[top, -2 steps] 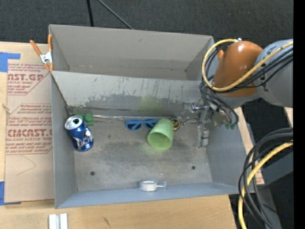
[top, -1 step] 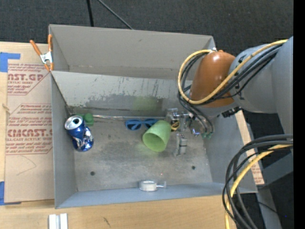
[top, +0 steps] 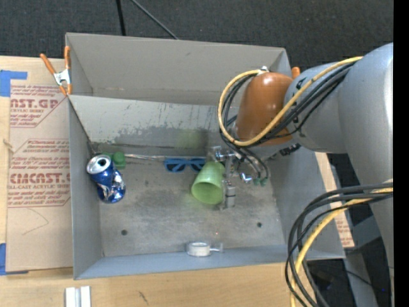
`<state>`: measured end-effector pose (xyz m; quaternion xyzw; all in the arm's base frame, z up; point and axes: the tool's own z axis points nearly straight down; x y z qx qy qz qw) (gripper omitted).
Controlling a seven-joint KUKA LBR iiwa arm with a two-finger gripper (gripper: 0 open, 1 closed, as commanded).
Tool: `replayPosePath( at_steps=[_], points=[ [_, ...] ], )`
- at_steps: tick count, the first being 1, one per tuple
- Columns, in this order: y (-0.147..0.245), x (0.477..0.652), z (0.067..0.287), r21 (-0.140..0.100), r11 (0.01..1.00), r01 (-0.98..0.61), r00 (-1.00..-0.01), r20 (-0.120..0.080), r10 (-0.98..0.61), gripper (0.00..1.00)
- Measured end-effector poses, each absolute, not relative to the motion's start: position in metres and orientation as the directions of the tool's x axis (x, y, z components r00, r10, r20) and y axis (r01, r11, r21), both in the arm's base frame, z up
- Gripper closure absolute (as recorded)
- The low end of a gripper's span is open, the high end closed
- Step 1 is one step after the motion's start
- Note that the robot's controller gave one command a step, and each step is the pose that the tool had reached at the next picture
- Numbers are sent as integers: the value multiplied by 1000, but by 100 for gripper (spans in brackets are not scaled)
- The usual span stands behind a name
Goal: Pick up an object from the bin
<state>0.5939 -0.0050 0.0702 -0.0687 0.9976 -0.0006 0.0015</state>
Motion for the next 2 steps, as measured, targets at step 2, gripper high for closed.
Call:
replayPosePath(
  at_steps=[2],
  points=[
    [-3, 589, 216, -1, 994, -109, -994, -11, -109, 100]
  ],
)
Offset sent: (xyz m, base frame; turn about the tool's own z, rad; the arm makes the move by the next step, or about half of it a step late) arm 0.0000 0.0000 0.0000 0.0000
